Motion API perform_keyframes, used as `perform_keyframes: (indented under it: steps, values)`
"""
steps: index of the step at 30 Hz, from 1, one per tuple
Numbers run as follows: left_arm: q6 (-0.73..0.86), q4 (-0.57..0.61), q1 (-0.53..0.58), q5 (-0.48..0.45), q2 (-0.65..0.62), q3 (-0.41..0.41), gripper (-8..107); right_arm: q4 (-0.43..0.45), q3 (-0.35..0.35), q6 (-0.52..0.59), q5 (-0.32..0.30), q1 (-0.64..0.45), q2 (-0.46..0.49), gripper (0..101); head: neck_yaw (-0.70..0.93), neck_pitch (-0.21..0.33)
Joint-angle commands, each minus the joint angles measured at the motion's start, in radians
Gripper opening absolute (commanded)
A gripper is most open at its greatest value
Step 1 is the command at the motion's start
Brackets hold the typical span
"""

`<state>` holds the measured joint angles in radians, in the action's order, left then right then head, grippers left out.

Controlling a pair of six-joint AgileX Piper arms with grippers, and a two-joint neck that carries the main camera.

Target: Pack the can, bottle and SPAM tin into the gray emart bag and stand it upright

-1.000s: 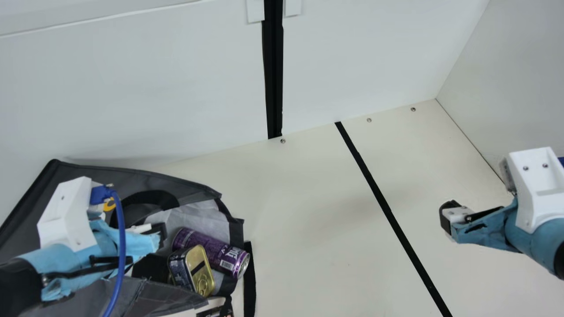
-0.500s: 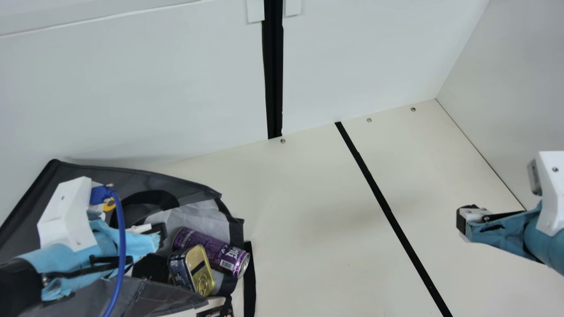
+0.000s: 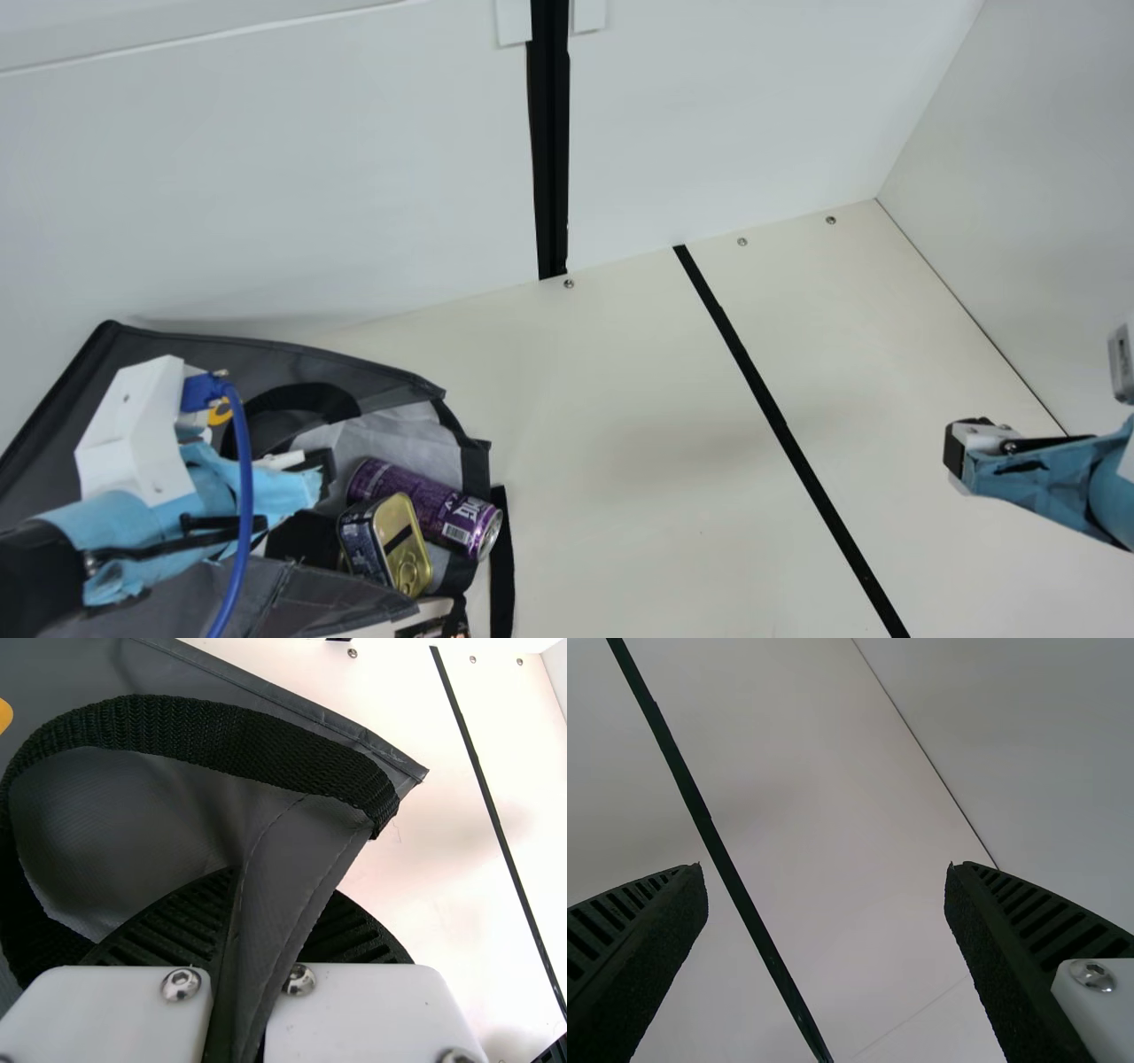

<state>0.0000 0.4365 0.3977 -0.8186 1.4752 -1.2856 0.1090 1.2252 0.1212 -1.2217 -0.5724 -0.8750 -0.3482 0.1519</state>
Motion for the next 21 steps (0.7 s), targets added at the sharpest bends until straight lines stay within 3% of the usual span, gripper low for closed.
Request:
perform_keyframes:
  steps: [1,21]
  values:
    - [0.000,0.000,0.000,0.000,0.000,0.000,-8,0.002,0.000,-0.002,0.002,0.001,0.001,95,-0.001,0.023]
    - [0.000,0.000,0.000,0.000,0.000,0.000,-8,-0.002,-0.015,-0.009,0.002,0.020,0.003,95,-0.001,0.023]
